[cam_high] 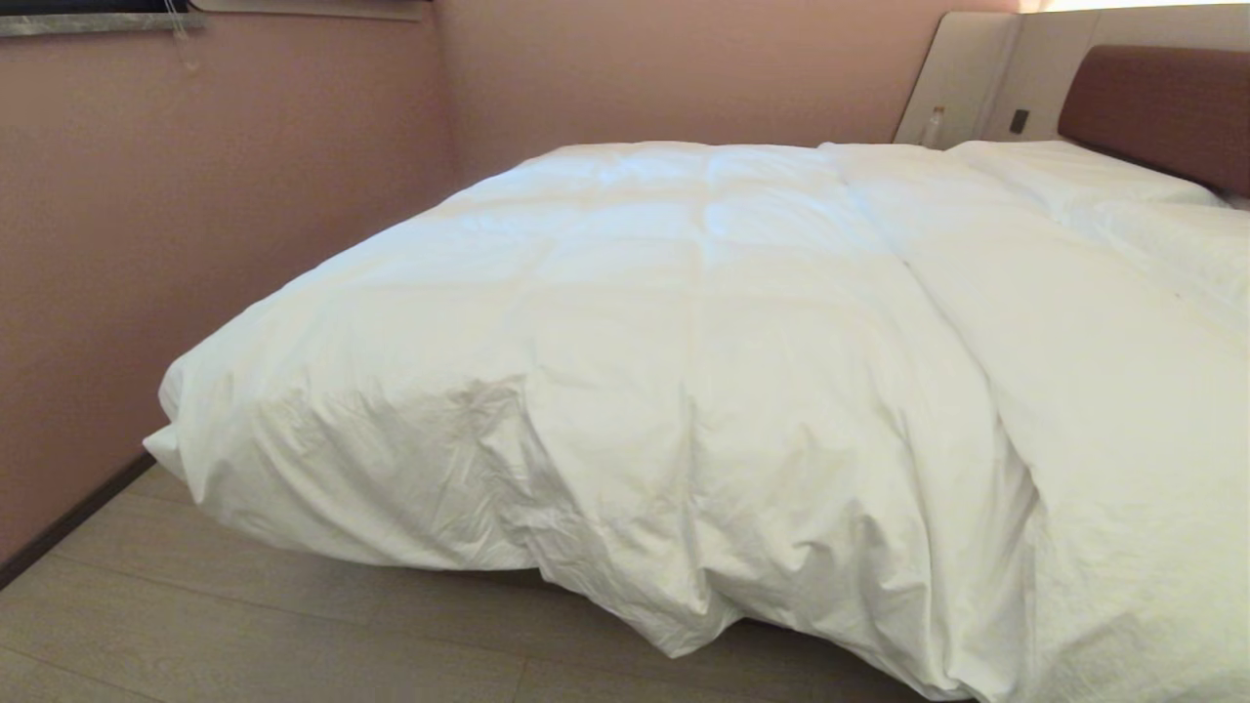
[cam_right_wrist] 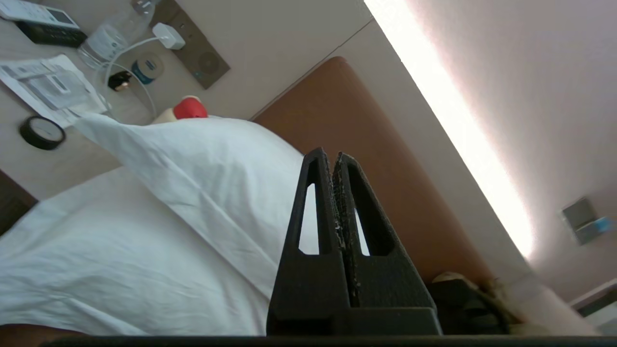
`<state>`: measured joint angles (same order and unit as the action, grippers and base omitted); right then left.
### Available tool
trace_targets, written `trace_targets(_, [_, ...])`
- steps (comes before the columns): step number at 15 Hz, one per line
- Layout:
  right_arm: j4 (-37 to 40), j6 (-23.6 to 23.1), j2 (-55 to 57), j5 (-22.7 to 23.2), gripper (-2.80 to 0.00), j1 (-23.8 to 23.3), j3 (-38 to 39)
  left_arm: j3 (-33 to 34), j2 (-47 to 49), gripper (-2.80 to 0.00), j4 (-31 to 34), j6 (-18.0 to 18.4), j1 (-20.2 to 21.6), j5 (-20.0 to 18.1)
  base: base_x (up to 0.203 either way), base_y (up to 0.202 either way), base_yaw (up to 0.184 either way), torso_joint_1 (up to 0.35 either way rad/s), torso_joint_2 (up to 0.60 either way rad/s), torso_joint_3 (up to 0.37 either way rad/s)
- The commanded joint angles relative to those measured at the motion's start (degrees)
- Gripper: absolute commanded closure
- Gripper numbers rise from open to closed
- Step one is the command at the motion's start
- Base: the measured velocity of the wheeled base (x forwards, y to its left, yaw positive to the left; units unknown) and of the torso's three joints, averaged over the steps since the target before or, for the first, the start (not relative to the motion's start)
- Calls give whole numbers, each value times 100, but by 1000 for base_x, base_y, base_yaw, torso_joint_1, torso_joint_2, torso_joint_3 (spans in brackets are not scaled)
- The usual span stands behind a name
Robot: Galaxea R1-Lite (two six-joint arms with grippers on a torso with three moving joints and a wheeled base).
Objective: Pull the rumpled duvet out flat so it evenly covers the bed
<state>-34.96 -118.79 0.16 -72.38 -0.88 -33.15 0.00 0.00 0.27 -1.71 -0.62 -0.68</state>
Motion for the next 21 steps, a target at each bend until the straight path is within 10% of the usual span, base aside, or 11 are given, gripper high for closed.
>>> trace_targets(1, [3042, -119, -16, -14, 0, 0, -175, 0, 0, 0, 0, -5, 1, -2, 0, 0, 0, 0, 0, 0])
trace_targets(6, [4172, -1070, -16, 237, 0, 0, -458, 0, 0, 0, 0, -5, 1, -2, 0, 0, 0, 0, 0, 0])
trace_targets(13, [4382, -955, -16, 355, 0, -8, -464, 0, 0, 0, 0, -5, 1, -2, 0, 0, 0, 0, 0, 0])
trace_targets(15, [4473, -211, -16, 653, 0, -2, -396, 0, 0, 0, 0, -5, 1, -2, 0, 0, 0, 0, 0, 0])
trace_targets(19, [4571, 3264, -16, 1264, 0, 0, 62, 0, 0, 0, 0, -5, 1, -2, 0, 0, 0, 0, 0, 0])
trace_targets(21, [4573, 4034, -6, 1580, 0, 0, 252, 0, 0, 0, 0, -5, 1, -2, 0, 0, 0, 0, 0, 0])
